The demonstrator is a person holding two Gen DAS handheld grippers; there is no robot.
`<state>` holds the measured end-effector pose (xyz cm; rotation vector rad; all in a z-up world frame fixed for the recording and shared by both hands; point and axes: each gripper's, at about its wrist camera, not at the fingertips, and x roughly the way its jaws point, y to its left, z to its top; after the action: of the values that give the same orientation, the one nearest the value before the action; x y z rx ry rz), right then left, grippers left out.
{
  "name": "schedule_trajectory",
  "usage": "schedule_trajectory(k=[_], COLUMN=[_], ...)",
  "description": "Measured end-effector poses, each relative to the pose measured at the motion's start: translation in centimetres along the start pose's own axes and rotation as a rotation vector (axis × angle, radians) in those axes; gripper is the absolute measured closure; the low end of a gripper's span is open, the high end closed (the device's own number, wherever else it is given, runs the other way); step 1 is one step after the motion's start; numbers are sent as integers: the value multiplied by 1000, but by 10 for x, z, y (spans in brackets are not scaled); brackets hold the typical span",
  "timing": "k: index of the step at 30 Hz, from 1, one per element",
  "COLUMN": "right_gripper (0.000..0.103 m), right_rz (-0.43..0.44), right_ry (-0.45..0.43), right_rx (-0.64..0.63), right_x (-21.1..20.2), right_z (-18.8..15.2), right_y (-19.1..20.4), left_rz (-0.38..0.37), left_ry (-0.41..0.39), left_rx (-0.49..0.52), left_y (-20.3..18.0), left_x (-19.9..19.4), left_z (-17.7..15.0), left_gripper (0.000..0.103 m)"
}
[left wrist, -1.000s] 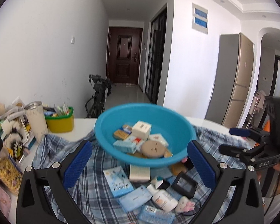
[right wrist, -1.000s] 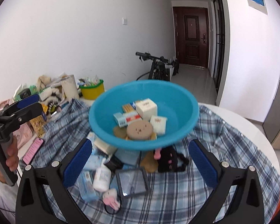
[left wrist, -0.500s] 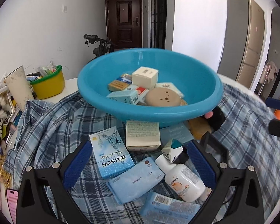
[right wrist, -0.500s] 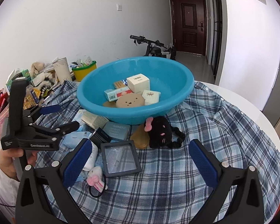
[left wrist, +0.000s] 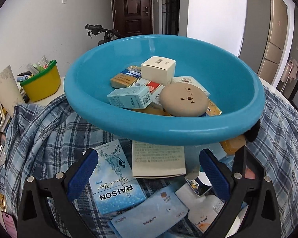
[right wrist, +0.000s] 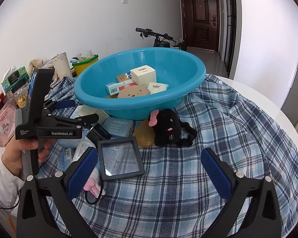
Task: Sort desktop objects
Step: 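Grasp the cream paper box beside the basin with the left tool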
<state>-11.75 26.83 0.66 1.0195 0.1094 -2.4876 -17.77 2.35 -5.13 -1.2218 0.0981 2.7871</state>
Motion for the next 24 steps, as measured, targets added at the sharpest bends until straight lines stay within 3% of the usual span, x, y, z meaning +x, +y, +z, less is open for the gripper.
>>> schedule_trajectory(k=[6, 9, 10, 12, 14, 19, 24], right_gripper=[0, 0, 0, 0, 0, 0, 0], right_rz=[-1, 2, 1, 1, 7, -79, -79], right_ry=[6, 8, 9, 4, -6, -11, 25], right_rx=[1, 2, 2, 12, 18, -3, -33], right_x=[3, 5, 6, 7, 7, 14, 42], right_z=[1, 2, 3, 5, 8, 14, 22], right_y=[0, 1, 1, 1, 2, 2, -4], left_rz=[-9, -22, -30, -31, -58, -77, -93], left_ry=[8, 35, 40, 34, 28, 24, -5], left_rx=[-22, -33, -39, -38, -41, -34, -71], left_y=[4, 7, 8, 10, 9, 7, 13], left_x=[11, 20, 22, 22, 20, 18, 9], left_z=[1, -1, -2, -3, -4, -4, -3], left_gripper=[3, 15, 25, 29, 50, 50, 50])
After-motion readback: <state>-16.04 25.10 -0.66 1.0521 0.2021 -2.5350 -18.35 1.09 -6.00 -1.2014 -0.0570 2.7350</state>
